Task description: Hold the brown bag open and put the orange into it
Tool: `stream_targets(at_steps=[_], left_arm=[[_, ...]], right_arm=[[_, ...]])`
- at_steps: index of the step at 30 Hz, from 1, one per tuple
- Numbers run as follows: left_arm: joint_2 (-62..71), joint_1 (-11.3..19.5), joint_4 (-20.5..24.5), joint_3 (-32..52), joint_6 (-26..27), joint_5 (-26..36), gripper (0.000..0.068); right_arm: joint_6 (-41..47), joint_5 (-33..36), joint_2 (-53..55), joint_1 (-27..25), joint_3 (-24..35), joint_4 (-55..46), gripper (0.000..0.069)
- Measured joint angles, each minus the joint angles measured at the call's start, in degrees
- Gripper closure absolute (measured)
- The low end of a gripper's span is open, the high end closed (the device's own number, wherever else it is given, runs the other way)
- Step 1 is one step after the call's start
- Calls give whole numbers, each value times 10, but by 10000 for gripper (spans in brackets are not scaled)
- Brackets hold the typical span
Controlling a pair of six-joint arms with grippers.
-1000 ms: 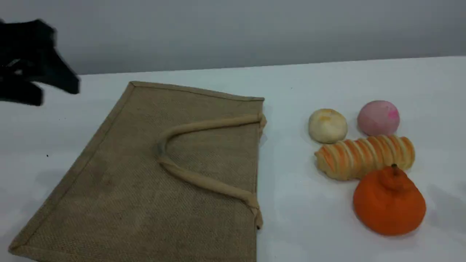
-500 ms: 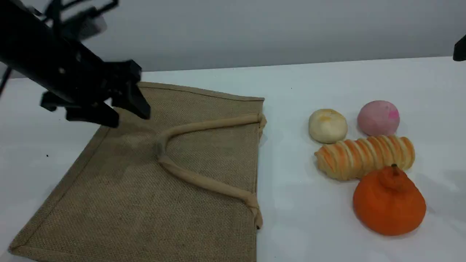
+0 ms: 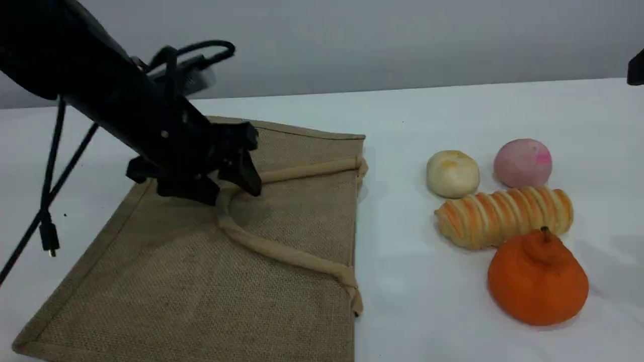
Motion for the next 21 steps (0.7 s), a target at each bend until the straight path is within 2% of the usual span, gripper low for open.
stream_targets(at_steps=[11, 14, 17, 21], left_arm=[[37, 0, -9, 0, -1, -3, 199], [41, 0, -10, 0, -1, -3, 218], [42, 0, -9, 0, -1, -3, 277], [43, 0, -9, 0, -1, 3, 453]], right_arm=[[-10, -5, 0, 0, 0, 0, 245], [-10, -5, 0, 0, 0, 0, 245], [-10, -5, 0, 0, 0, 0, 245], [-10, -5, 0, 0, 0, 0, 245]])
